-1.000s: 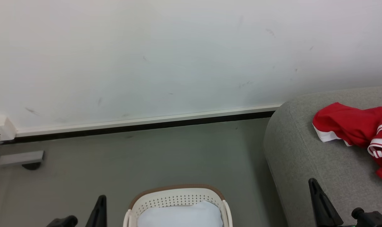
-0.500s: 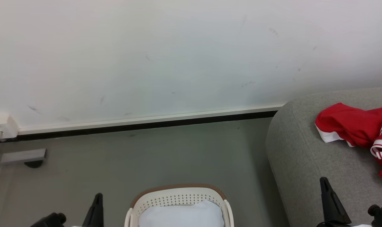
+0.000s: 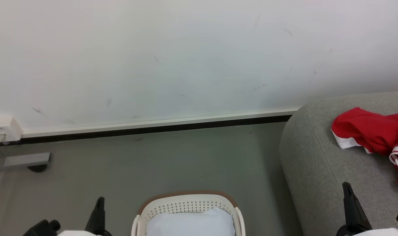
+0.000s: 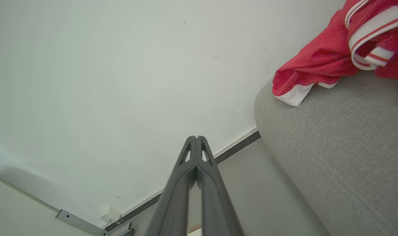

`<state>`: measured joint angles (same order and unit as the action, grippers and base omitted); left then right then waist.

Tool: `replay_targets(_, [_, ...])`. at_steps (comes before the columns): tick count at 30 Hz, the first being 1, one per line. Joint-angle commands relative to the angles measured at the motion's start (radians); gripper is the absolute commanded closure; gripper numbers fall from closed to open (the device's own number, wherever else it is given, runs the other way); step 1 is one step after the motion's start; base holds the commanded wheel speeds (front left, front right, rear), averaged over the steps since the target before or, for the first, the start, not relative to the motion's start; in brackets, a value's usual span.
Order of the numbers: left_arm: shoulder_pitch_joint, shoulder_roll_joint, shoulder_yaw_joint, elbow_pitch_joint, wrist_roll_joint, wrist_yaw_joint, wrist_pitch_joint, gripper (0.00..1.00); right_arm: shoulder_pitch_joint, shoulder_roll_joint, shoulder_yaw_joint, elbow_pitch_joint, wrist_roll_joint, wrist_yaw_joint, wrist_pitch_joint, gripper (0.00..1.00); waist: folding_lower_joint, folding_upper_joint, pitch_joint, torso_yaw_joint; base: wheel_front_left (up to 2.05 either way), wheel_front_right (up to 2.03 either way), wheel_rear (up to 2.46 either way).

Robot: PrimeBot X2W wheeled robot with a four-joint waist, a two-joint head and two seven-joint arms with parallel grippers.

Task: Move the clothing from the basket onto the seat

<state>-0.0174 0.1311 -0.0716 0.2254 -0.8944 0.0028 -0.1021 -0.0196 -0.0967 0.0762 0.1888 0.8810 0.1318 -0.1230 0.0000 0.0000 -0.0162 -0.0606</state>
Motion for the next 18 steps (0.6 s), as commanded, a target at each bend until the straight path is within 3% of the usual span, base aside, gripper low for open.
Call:
replay_targets(1, [-0.024, 0.001, 0.011, -0.008, -0.019, -0.006, 0.004, 1.0, -0.03, -0.002, -0.009, -0.01, 0.024, -0.001, 0.004, 1.0, 0.0, 0.0, 0.0, 0.0, 0.0, 0.0, 0.0])
replay_targets(18, [-0.044, -0.02, 0.058, -0.001, -0.201, -0.04, 0.06, 1.0, -0.047, 0.003, -0.047, 0.007, 0.218, -0.001, 0.057, 1.0, 0.0, 0.0, 0.004, 0.012, 0.0, 0.0, 0.0])
